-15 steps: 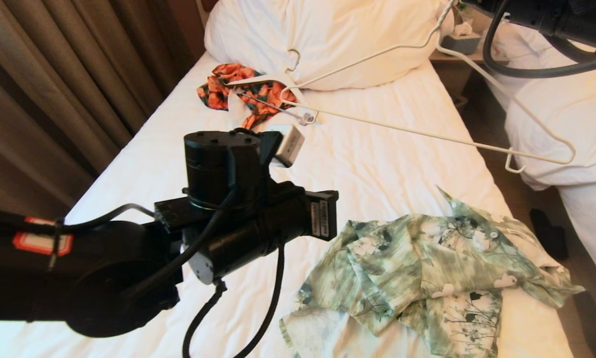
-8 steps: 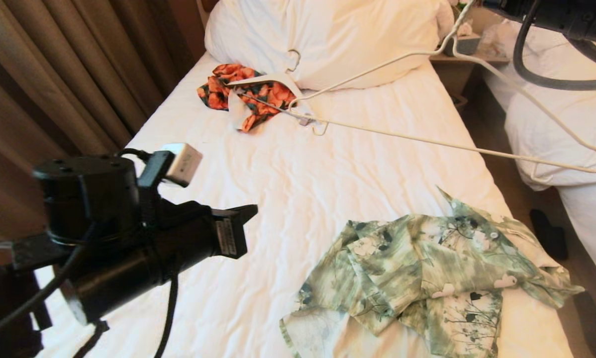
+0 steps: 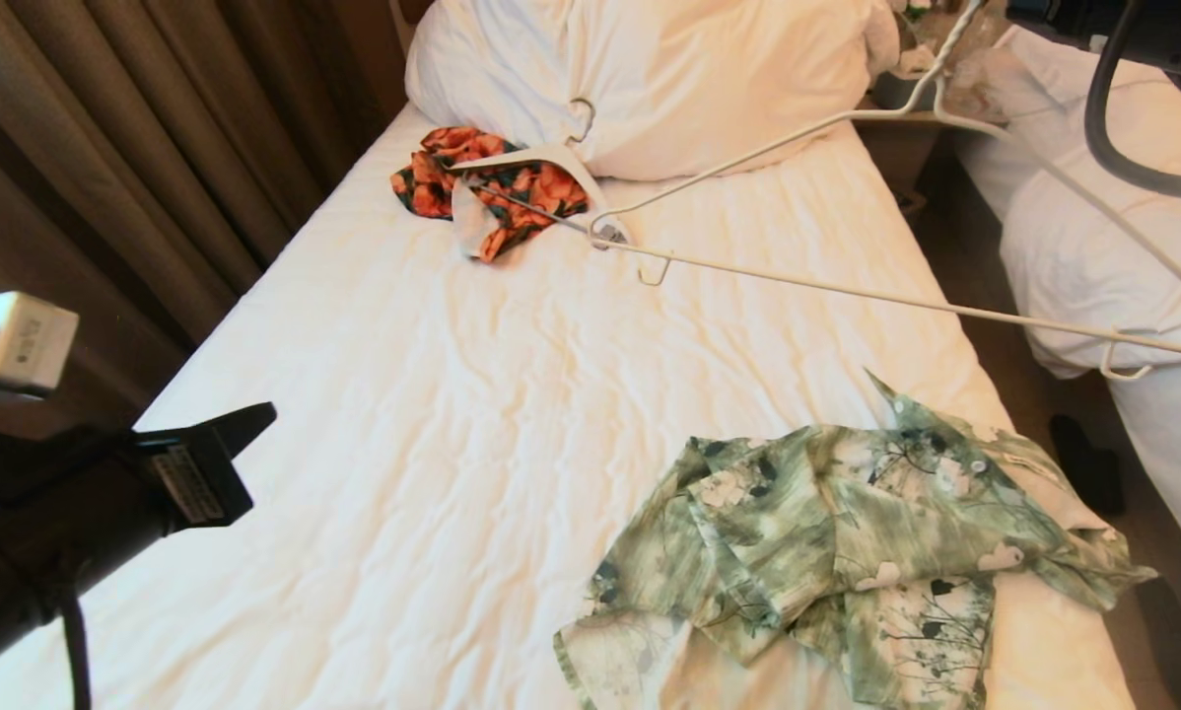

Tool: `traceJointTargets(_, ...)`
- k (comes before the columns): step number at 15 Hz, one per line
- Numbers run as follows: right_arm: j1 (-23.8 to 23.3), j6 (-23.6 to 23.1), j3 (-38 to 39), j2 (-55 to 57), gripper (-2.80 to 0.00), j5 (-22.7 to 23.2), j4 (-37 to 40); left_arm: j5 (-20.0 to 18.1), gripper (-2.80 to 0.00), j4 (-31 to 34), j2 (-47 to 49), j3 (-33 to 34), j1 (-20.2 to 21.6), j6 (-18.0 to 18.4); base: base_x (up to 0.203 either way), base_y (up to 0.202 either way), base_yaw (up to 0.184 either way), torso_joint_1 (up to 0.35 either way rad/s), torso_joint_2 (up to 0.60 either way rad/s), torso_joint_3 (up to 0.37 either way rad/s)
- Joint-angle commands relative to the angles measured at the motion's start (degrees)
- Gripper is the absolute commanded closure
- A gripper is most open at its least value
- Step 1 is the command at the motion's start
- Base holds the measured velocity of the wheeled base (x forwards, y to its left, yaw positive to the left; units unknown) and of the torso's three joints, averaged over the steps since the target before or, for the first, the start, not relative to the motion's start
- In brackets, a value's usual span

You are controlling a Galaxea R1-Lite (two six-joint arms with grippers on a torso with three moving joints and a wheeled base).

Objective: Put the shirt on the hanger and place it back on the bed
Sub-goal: Place the hanger on the bed

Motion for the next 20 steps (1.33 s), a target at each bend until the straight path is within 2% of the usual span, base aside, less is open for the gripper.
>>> traceJointTargets(1,0.0,0.1,1.1,-0.9,0.00,0.1,-0.1,0.7,0.00,1.5,-6.9,0.4,2.6,0.3,0.000,0.000,0.000,0.000,0.00,0.000)
traceJointTargets(5,0.0,0.2,2.4,-2.7,0.00,-0.8,0.1,6.5,0.00,7.4,-15.5,1.1,9.1,0.7,0.000,0.000,0.000,0.000,0.00,0.000)
traceJointTargets(9,-0.1,0.3,2.7,-3.4,0.00,-0.8,0.1,9.1,0.00,15.4,-24.4,1.0,16.7,0.9,0.000,0.000,0.000,0.000,0.00,0.000)
traceJointTargets(13,-0.2,0.3,4.2,-4.3,0.00,-0.7,0.3,9.5,0.00,25.0,-33.5,1.5,18.3,0.9,0.000,0.000,0.000,0.000,0.00,0.000)
traceJointTargets(16,-1.2,0.2,6.5,-4.7,0.00,-0.8,0.2,9.6,0.00,29.6,-37.8,2.3,18.8,0.9,0.000,0.000,0.000,0.000,0.00,0.000)
traceJointTargets(18,-1.6,0.2,6.7,-4.9,0.00,-0.8,0.4,9.6,0.00,29.9,-38.8,2.6,22.8,2.3,0.000,0.000,0.000,0.000,0.00,0.000)
traceJointTargets(20,-1.6,0.1,8.6,-6.3,0.00,-0.7,0.2,8.6,0.00,29.7,-43.2,7.0,24.9,4.9,0.000,0.000,0.000,0.000,0.00,0.000)
